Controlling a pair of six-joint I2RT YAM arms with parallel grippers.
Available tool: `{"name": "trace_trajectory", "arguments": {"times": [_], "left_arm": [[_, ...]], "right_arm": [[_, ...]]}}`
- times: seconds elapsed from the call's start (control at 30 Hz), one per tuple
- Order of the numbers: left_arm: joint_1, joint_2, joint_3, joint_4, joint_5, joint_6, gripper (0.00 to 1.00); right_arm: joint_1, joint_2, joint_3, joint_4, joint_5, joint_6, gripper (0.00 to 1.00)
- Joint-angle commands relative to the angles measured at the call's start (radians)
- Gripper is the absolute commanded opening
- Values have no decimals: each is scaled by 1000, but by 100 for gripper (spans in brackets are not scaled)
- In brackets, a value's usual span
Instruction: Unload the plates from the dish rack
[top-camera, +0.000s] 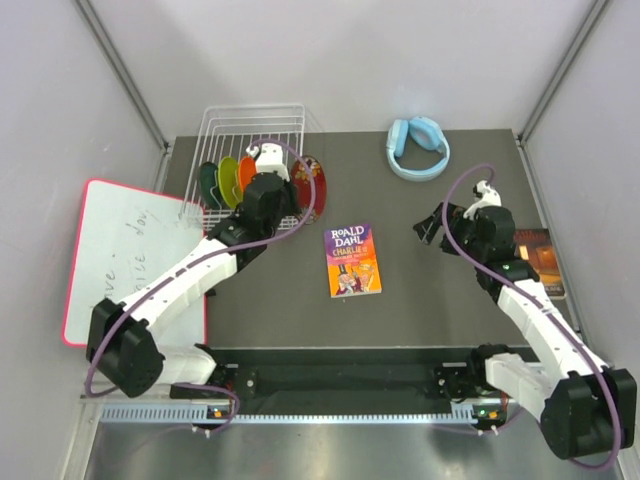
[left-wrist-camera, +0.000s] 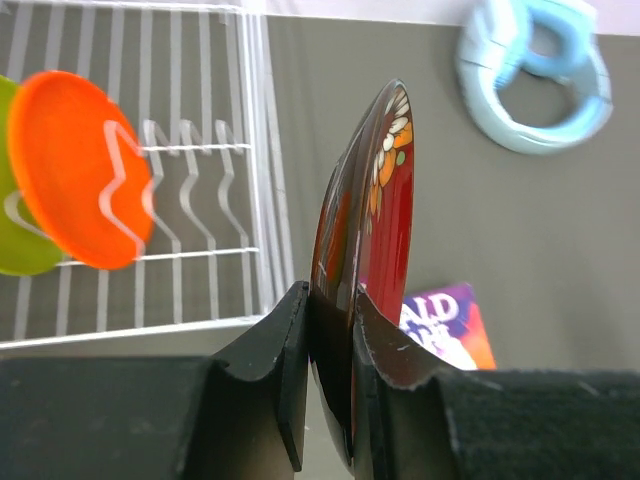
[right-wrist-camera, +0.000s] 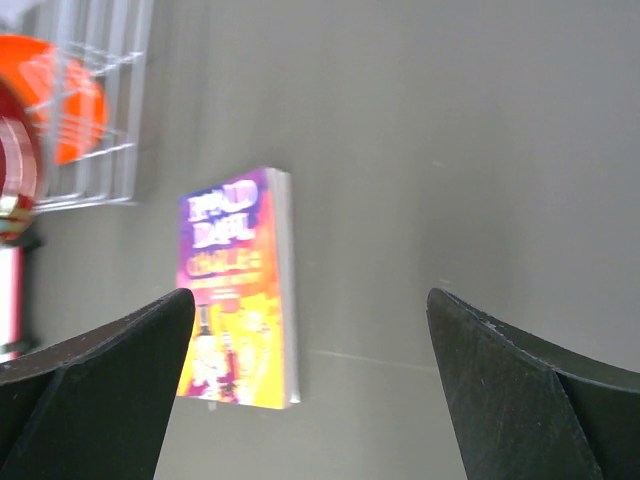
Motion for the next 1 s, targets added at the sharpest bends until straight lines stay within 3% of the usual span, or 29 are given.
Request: {"name": "trace_trajectory", "arguments": {"times": [0.0,0.13,0.33,0.5,0.63,0.97], "left_arm": [[-5,-68,6,89,129,-86,0],[-10,-71,-22,109,167,-107,0],[-11,-30,-48,189,336,-179,0],[-39,11,-71,267,419,-236,0],[-88,34,-66,281,369,-233,0],[-126,21,-53,298,379,-253,0]], "right_arm": [[62,-22,12,131,-97,57,100],[159,-27,31,171,-81,55,100],[286,40,93,189,-20,52,100],[340,59,88,258,-8,67,100],[346,48,35,364,-34,101,100],[343,88,-25,376,54,90,100]]}}
